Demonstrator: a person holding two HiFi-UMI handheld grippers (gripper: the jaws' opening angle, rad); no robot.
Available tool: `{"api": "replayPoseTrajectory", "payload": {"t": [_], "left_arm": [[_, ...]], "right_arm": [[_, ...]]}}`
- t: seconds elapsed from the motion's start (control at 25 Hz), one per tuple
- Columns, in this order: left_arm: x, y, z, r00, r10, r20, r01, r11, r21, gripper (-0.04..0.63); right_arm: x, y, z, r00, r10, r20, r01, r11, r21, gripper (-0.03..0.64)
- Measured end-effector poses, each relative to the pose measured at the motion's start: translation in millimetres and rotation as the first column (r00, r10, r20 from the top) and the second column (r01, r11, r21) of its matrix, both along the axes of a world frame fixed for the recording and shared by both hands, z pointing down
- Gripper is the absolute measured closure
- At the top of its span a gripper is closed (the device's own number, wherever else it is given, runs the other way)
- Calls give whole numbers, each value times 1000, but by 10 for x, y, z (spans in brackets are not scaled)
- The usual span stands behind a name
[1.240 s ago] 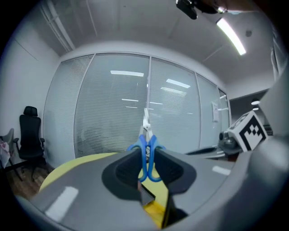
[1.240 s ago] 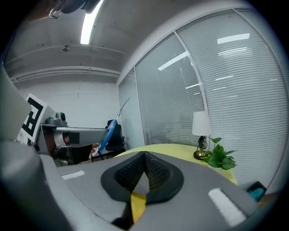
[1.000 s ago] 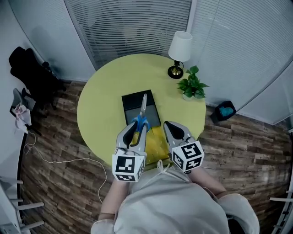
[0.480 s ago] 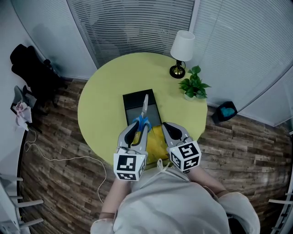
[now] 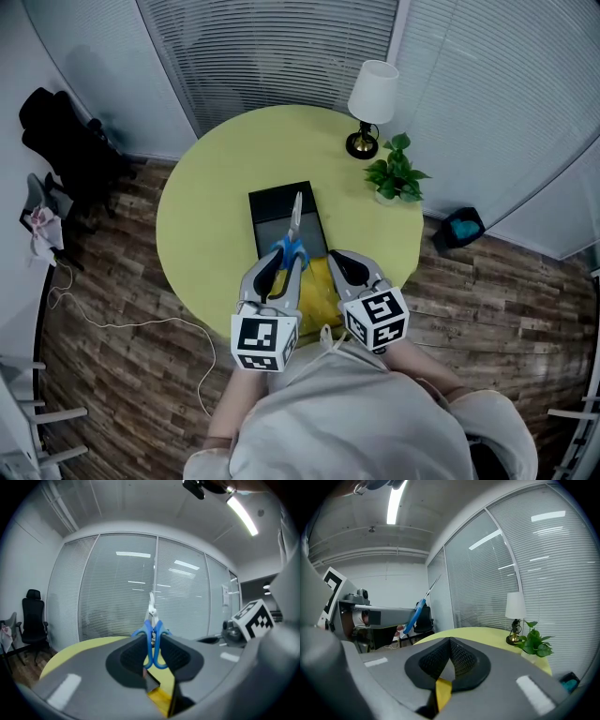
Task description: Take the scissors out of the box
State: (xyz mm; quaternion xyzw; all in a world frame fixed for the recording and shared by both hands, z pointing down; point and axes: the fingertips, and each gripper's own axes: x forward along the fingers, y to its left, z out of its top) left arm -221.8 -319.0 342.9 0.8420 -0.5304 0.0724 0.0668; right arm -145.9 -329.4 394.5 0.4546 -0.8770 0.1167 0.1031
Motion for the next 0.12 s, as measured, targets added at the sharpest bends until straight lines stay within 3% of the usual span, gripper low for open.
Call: {"api": "replayPoseTrajectory", "payload": {"t": [0.12], "left_arm": [[16,6,16,1000,-4,-7,3,1000,-8,502]], "right_arm": [[-17,9,20,1000,-12,-5,12,1000,-12,618]]}}
